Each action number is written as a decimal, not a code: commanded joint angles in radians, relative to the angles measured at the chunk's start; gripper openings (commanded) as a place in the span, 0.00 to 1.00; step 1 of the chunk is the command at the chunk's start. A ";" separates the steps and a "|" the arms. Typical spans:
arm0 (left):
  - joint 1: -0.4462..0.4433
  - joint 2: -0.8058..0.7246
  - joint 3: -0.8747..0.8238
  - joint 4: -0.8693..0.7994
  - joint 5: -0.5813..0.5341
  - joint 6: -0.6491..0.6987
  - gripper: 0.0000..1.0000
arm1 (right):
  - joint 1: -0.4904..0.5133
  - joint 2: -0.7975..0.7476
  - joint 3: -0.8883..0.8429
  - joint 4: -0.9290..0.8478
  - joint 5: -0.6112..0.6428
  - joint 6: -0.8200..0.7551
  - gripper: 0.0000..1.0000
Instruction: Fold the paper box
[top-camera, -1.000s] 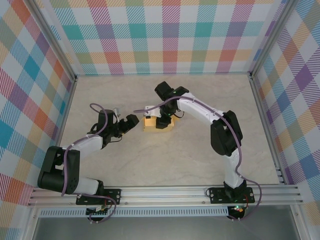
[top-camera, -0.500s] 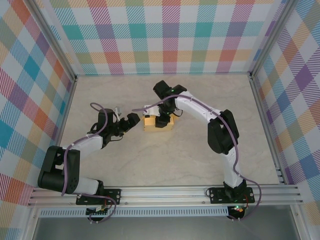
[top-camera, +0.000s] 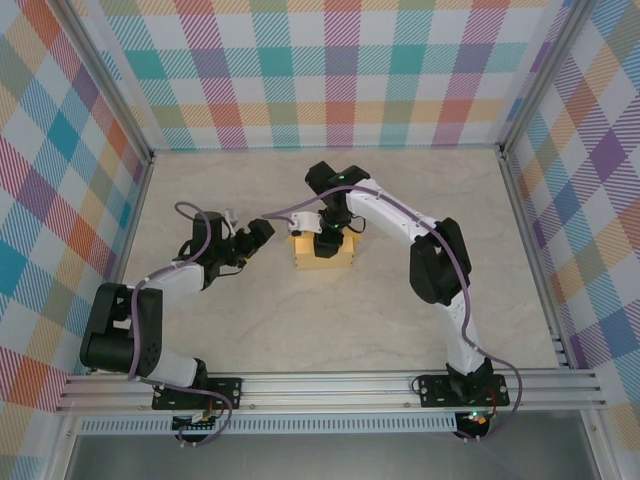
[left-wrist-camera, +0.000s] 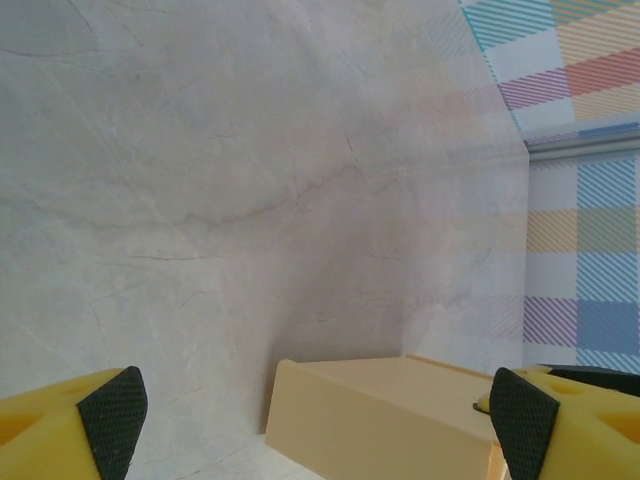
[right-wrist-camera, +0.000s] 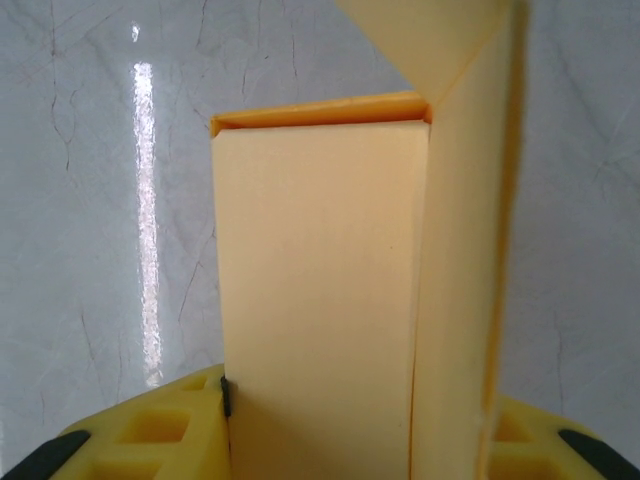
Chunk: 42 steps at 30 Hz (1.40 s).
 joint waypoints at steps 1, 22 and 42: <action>-0.033 0.029 0.059 -0.029 0.068 0.083 0.91 | -0.009 0.041 0.028 -0.046 -0.043 0.028 0.37; -0.146 0.131 0.081 -0.068 0.014 0.115 0.89 | -0.045 0.071 0.037 -0.005 -0.077 0.061 0.31; -0.136 0.202 0.096 -0.058 -0.030 0.114 0.88 | -0.014 -0.069 -0.268 0.330 0.107 -0.095 0.35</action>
